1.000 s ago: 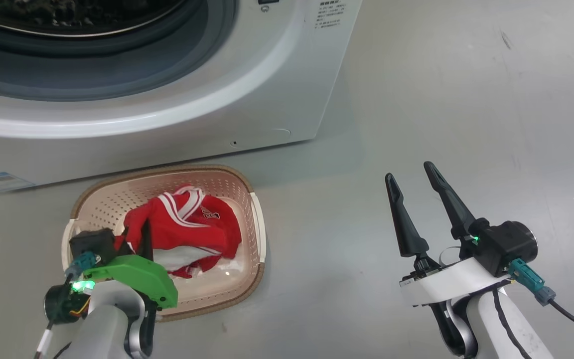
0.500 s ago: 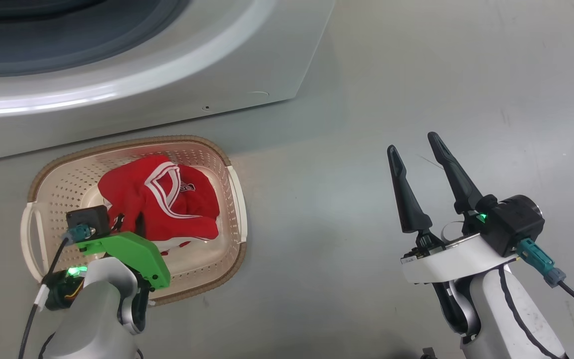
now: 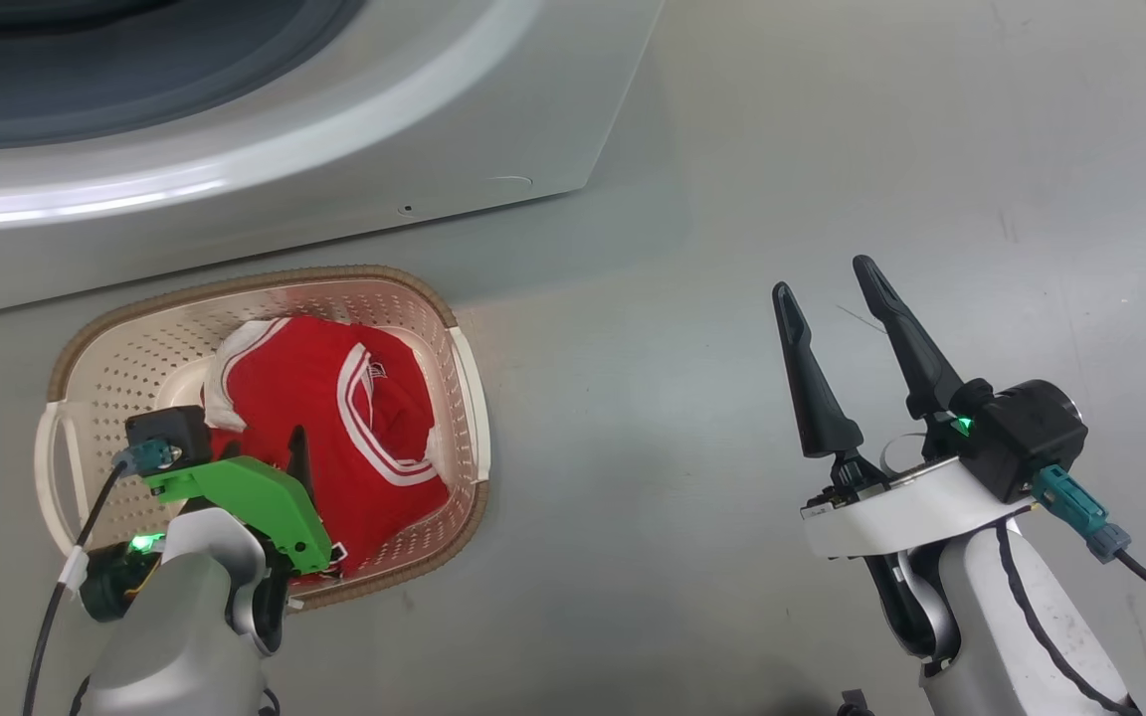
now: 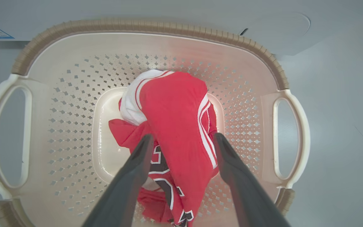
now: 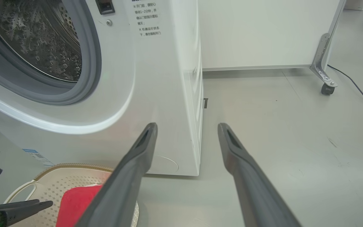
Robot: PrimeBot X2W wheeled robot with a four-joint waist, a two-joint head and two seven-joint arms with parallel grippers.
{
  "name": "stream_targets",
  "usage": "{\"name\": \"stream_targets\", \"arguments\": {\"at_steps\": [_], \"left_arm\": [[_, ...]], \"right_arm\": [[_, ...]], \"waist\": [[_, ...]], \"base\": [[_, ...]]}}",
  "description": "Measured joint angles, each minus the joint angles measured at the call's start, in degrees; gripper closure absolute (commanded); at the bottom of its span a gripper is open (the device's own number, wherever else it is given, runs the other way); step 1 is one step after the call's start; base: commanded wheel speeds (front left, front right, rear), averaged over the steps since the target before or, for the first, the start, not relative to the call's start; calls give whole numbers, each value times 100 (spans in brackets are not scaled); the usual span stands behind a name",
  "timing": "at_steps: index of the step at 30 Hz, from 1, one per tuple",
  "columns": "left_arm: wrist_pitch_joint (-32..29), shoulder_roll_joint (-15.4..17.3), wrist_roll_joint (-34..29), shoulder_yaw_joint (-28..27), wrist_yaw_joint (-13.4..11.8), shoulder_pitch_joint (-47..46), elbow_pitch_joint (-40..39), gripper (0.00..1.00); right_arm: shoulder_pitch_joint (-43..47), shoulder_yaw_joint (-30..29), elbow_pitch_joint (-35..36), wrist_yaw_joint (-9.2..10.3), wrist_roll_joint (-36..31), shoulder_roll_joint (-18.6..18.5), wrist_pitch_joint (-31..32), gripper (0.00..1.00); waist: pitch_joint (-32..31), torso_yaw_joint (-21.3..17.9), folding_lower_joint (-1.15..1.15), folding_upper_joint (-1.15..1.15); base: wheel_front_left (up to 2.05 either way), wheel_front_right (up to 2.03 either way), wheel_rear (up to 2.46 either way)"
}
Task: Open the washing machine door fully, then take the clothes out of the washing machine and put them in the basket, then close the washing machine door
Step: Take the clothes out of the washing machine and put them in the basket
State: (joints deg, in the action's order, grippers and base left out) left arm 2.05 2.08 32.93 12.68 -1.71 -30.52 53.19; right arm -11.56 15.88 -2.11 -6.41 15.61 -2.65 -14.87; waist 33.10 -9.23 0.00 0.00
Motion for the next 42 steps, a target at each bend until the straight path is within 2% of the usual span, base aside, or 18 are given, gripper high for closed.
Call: {"name": "stream_targets", "arguments": {"at_steps": [5,13,18,23,31,36,42], "left_arm": [[136,-8,-1,24,54,-26,104,0],[693,-20,-91,152,203,-66,171,0],[1084,-22,-347,298,210,-66,149,0],[1222,-27,-424,347,253,-59,-26,0],[1240,-31,-582,367,260,107,-609,0],[1239,-33,-695,166,249,279,-1317,0],[1239,-34,-871,65,122,594,-1949,0]], "right_arm": [[0,-2,-29,-1,8,0,0,0],[0,-47,-126,-1,55,0,0,0],[1,-178,-214,-1,56,-1,0,0],[26,-287,-300,-1,52,0,0,0],[265,-415,-449,-1,32,0,0,0],[393,-433,-530,-1,-21,1,0,0],[600,-521,-598,-1,-74,1,0,0]], "waist": [[-65,22,0,0],[-268,70,0,0],[-459,119,0,0],[-694,186,0,0],[-1181,361,0,0],[-1474,472,0,0],[-1823,597,0,0]], "base": [[0,0,0],[0,0,0],[0,0,0],[0,0,0],[0,0,0],[0,0,0],[0,0,0]]}}
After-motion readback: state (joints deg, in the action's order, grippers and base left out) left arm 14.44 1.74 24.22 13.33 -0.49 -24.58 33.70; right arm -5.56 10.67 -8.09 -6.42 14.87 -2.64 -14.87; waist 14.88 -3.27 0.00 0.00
